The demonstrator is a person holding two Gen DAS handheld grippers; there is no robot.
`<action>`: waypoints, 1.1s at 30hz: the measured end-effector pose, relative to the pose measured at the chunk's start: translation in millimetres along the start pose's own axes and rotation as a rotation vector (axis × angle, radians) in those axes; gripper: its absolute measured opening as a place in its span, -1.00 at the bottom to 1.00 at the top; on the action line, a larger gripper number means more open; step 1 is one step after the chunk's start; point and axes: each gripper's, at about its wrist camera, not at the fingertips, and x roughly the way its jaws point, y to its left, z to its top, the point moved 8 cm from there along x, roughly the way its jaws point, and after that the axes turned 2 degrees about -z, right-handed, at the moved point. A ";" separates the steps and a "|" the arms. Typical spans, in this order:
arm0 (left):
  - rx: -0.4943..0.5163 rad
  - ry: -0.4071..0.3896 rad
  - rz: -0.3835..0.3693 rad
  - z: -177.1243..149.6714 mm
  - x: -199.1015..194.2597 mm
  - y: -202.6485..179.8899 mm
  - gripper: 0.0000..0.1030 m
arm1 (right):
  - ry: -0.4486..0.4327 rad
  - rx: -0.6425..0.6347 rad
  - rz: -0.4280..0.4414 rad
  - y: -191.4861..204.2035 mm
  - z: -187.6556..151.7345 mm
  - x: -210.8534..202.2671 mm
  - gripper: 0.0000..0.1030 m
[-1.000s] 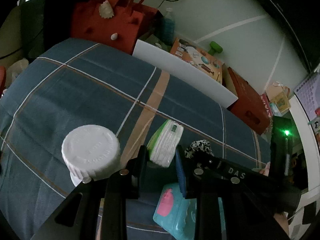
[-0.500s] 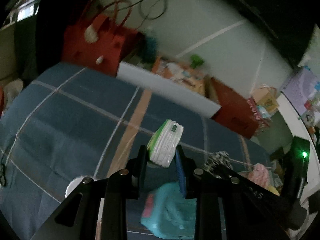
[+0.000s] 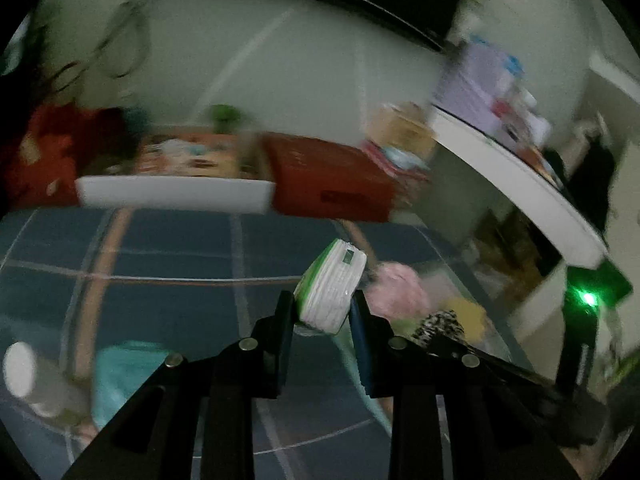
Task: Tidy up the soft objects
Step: 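Carry the pad pack with the left gripper while the right carries the scrunchie, releasing both into the tray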
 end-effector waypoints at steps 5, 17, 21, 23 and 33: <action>0.127 0.061 -0.067 -22.0 32.4 -60.8 -0.44 | 0.032 0.073 -0.056 -49.9 -3.2 9.2 -0.16; 0.182 0.220 -0.097 -72.3 93.7 -92.4 -0.52 | 0.074 0.107 -0.034 -74.2 -9.3 25.6 -0.11; 0.152 0.233 -0.097 -71.0 89.8 -87.0 -0.45 | 0.061 0.107 -0.009 -72.4 -7.8 18.3 -0.09; 0.133 0.238 -0.075 -69.4 85.5 -80.3 -0.33 | 0.054 0.103 -0.010 -72.1 -7.5 13.4 0.09; -0.015 0.262 0.081 -74.1 51.8 -20.8 0.46 | 0.036 0.053 -0.047 -64.9 -8.3 -2.8 0.58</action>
